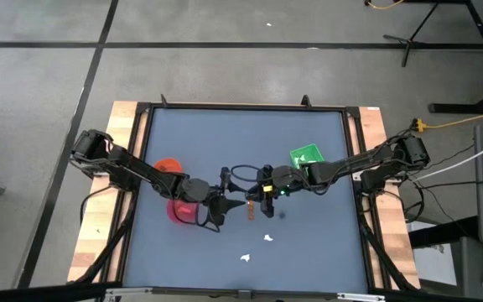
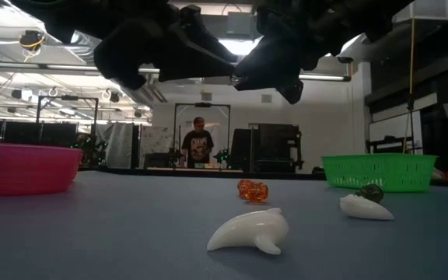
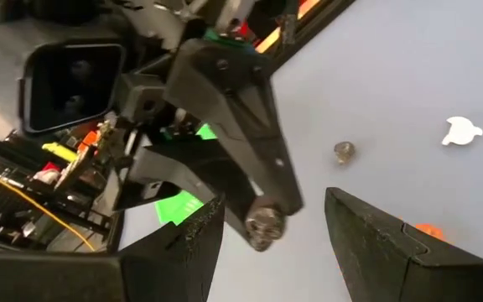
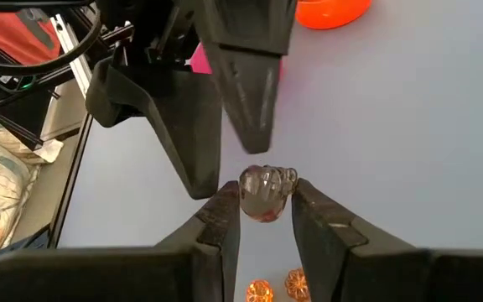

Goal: Sort Halloween decoration
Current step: Put the black skull toy into the orange bowl

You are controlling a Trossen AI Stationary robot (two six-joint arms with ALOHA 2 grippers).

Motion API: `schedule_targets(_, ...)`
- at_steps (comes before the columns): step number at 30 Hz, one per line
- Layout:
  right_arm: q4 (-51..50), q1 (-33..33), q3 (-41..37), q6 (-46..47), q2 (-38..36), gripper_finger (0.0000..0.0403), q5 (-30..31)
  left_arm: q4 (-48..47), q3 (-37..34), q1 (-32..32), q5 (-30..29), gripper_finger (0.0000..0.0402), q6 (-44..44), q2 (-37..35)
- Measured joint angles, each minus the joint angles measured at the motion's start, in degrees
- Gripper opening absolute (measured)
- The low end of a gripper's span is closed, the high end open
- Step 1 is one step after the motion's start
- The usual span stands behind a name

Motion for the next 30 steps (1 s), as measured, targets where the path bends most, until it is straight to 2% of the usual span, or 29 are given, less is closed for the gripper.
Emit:
schedule_targets(4,0.46,0.00,0.00,0.00,0.00,0.0095,0.00,0.50,0.00,0.93,0.21,0.0192,0.01,0.00)
schedule_targets(9,3.17,0.00,0.02,0.00,0.00,0.0095,0.00,0.46,0.00,1.55,4.00,0.0192,0.01,0.00)
schedule_targets(23,3.45,-0.01,0.02,0.00,0.00,0.0095,0.00,0.41,0.00,1.66,2.70,0.0191,0.04,0.00)
schedule_targets(30,4.88,0.00,0.02,0.04,0.00,0.0095,0.02,0.52,0.00,1.66,2.09,0.0175,0.07,0.00)
